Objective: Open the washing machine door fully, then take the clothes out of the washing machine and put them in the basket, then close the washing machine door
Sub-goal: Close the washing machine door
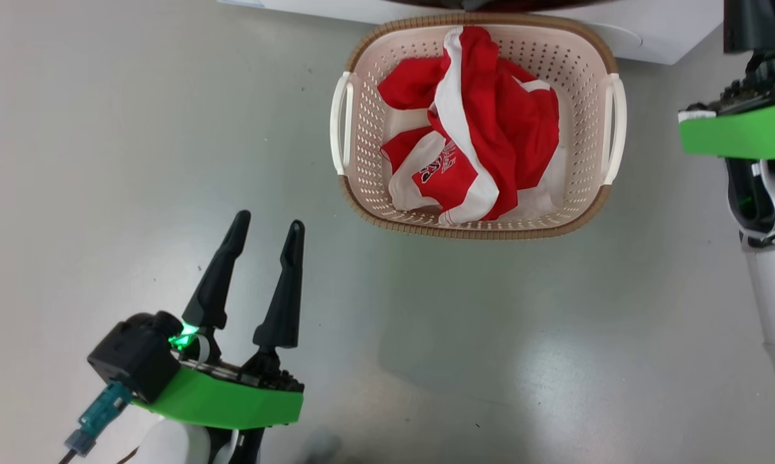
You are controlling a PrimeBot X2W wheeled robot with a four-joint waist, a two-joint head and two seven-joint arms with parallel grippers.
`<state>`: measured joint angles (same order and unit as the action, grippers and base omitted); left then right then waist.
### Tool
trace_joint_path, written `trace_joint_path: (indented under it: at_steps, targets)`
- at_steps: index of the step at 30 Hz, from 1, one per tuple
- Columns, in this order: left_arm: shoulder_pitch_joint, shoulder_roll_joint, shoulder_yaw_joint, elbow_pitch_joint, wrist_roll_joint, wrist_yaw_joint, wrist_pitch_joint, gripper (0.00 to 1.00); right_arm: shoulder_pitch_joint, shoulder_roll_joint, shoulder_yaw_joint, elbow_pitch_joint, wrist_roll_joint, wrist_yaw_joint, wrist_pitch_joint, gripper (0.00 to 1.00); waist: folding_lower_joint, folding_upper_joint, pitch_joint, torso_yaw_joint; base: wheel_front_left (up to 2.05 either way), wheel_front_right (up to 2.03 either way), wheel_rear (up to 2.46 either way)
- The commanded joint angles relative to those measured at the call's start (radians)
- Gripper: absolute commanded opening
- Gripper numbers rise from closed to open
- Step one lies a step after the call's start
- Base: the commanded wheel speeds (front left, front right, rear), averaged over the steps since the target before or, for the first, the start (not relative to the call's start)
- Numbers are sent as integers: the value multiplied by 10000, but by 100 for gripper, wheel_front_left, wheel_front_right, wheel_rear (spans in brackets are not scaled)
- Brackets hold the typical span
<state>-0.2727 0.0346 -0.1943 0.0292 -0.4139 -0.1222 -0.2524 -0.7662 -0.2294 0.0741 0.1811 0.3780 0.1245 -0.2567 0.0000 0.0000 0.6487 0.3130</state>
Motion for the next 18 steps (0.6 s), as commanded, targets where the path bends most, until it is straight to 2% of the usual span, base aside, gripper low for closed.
trace_joint_path:
  at_steps: [1, 18]
  targets:
    - [-8, 156, 287, -261, -100, 83, -93, 100, -100, 128, 53, -261, 86, 62, -51, 0, 0, 0, 35, -2, 0, 0, 0]
    - [-164, 156, 124, -238, -51, 52, -93, 100, -742, 313, -340, -102, 104, 62, -51, 0, 0, 0, 51, 128, 0, 0, 0]
